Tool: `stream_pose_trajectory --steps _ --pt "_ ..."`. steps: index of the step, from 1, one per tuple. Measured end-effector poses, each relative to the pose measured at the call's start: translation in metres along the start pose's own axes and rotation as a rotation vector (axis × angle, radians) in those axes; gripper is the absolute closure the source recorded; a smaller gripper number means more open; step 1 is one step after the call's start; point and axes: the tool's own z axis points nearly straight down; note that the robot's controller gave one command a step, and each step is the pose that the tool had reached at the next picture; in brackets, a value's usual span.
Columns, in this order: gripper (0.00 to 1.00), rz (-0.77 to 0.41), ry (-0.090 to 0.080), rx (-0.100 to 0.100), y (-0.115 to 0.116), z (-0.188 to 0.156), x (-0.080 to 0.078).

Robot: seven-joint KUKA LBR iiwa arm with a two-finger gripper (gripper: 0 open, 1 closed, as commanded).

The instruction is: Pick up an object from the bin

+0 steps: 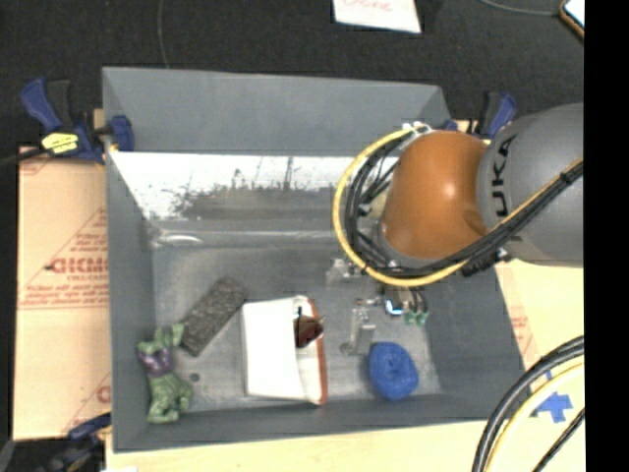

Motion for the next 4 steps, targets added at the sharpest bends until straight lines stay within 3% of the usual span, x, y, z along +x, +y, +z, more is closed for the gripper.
stream_pose_trajectory --steps 1,2,3,4 --pt "0.0 0.0 -0.008 0.0 0.0 -0.005 -0.002" --pt "0.0 -0.358 -0.007 0.002 -0.056 0.093 0.036" --pt "0.0 -0.606 -0.013 0.002 0.023 0.041 0.031" --pt "0.0 -0.456 -0.001 0.005 -0.081 0.063 0.051"
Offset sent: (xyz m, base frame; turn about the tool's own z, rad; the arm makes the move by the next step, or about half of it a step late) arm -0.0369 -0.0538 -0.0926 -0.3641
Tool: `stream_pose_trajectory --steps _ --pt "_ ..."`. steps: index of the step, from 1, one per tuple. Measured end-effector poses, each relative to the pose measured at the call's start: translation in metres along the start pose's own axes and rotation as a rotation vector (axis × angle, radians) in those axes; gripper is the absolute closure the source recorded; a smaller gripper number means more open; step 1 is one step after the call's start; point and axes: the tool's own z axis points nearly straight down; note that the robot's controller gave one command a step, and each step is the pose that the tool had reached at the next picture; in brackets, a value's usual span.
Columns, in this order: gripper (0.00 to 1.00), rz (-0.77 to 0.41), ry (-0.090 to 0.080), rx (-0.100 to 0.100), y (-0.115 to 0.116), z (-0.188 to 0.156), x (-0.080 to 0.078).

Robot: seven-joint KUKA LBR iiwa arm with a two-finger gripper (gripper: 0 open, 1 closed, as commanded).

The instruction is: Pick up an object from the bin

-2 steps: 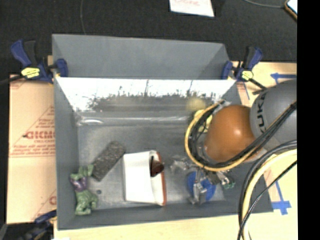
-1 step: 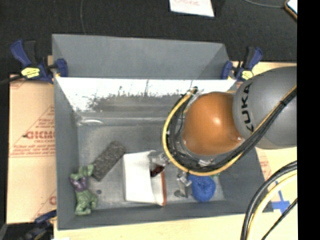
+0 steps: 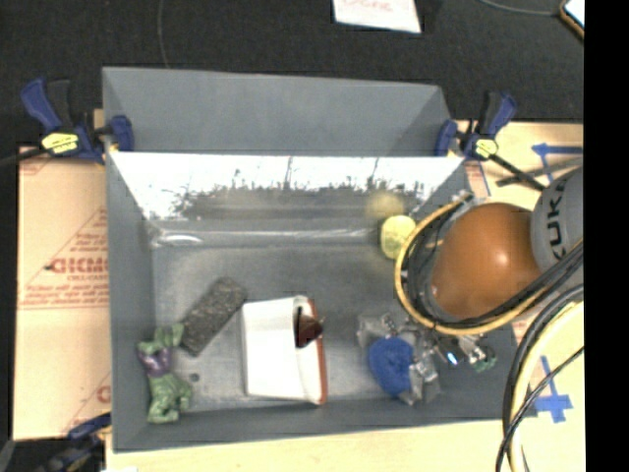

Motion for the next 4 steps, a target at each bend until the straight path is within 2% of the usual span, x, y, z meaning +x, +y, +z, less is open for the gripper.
stream_pose_trajectory --steps 1,2,4 --pt "0.0 -0.617 -0.015 0.002 -0.006 0.029 -0.03" --pt "1.0 0.036 -0.006 0.0 0.002 0.029 -0.005" --pt "1.0 0.036 -0.004 -0.001 0.002 0.017 -0.004"
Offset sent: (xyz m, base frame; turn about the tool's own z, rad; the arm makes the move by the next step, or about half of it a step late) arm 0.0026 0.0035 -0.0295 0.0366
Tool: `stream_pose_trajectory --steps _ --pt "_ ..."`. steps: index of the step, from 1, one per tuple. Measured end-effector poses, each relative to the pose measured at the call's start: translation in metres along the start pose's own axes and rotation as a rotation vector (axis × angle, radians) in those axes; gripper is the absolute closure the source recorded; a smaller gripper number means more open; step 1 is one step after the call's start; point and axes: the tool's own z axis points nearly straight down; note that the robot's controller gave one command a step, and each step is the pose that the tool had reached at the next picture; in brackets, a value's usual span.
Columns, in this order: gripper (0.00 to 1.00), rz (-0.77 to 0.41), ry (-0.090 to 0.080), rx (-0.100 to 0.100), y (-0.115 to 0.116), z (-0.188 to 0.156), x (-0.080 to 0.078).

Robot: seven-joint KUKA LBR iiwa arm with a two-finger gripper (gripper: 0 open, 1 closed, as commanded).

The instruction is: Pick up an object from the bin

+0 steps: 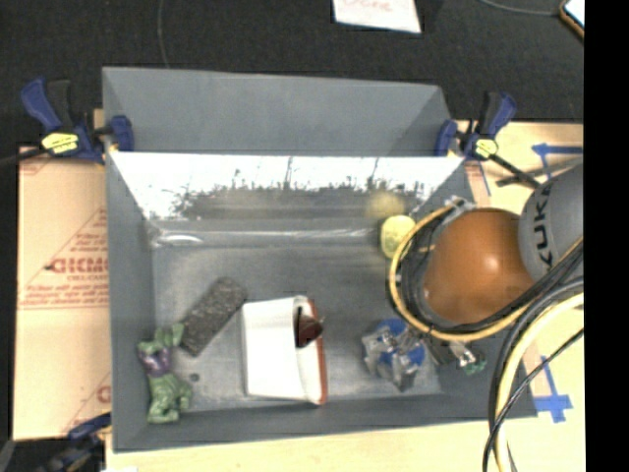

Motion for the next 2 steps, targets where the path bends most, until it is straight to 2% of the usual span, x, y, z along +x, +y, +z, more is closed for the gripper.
stream_pose_trajectory --steps 1,2 --pt "1.0 0.002 0.005 -0.004 0.001 -0.044 0.001" --pt "1.0 0.003 -0.001 0.0 -0.001 -0.083 -0.001"
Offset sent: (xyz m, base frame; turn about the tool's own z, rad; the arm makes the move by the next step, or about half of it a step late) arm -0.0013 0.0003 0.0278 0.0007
